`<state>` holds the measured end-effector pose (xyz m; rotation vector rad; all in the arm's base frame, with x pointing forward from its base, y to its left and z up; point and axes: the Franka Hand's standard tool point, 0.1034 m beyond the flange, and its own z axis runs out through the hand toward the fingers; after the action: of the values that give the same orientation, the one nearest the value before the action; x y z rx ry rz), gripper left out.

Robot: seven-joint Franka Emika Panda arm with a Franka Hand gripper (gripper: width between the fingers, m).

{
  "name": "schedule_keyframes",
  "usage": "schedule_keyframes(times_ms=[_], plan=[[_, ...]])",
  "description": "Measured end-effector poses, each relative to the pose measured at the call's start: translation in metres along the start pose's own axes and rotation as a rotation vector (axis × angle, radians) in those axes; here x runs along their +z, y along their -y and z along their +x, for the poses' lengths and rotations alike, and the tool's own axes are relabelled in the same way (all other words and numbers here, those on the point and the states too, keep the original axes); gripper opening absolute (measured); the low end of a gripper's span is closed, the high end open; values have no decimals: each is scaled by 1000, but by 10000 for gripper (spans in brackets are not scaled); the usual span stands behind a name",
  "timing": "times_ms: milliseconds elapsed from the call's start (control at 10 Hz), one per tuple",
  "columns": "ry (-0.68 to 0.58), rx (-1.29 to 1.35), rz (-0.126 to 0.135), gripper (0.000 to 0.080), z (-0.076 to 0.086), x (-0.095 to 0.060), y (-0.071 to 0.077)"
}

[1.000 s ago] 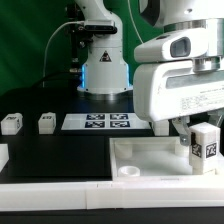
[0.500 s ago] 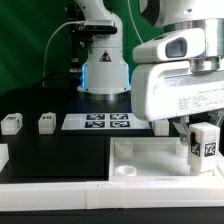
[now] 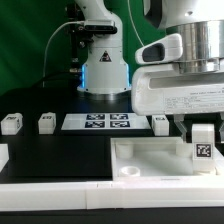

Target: Assemble one leg

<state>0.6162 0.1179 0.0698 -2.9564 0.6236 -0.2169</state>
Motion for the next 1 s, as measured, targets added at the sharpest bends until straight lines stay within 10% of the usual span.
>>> schedule_keyframes(times_ms=[600,900,1000], plan=[[13,740,22,294,-1,-1,4],[14,675,24,304,-2,-1,4],[14,675,24,484,-2,-1,4]])
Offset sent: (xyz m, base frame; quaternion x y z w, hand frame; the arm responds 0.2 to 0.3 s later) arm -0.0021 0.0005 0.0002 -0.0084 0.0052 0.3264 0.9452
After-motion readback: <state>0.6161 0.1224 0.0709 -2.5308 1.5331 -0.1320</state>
